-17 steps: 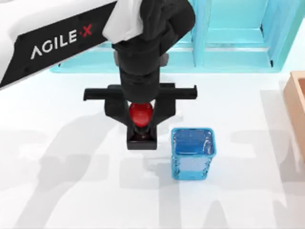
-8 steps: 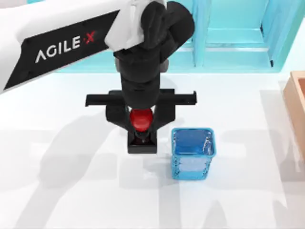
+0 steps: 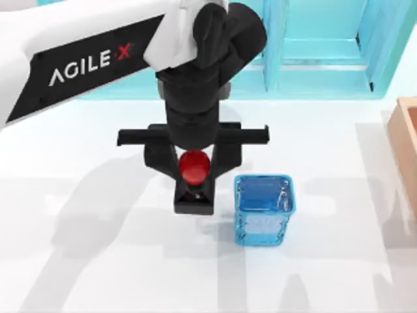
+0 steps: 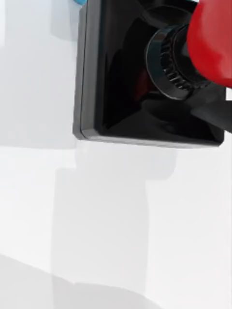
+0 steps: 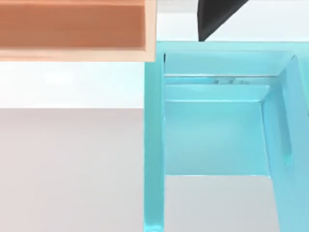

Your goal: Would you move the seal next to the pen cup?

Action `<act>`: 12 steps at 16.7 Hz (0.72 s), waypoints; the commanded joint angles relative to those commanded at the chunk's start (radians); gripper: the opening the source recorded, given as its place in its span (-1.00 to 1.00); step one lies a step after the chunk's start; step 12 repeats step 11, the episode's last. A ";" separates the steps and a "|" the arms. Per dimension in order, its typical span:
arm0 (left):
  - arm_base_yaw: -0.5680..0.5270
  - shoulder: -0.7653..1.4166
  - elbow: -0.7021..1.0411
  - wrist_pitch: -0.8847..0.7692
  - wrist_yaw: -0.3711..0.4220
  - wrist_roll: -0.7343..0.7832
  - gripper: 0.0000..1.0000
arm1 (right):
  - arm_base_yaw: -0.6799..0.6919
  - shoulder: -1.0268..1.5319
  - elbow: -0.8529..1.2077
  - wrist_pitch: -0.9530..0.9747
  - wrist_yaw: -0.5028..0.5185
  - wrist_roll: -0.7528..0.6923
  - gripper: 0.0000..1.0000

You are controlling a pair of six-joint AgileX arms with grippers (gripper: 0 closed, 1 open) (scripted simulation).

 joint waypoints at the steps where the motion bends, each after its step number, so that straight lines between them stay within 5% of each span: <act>1: 0.000 0.000 0.000 0.000 0.000 0.000 0.36 | 0.000 0.000 0.000 0.000 0.000 0.000 1.00; 5: 0.000 0.000 0.000 0.000 0.000 0.000 0.96 | 0.000 0.000 0.000 0.000 0.000 0.000 1.00; 12: 0.000 0.000 0.000 0.000 0.000 0.000 1.00 | 0.000 0.000 0.000 0.000 0.000 0.000 1.00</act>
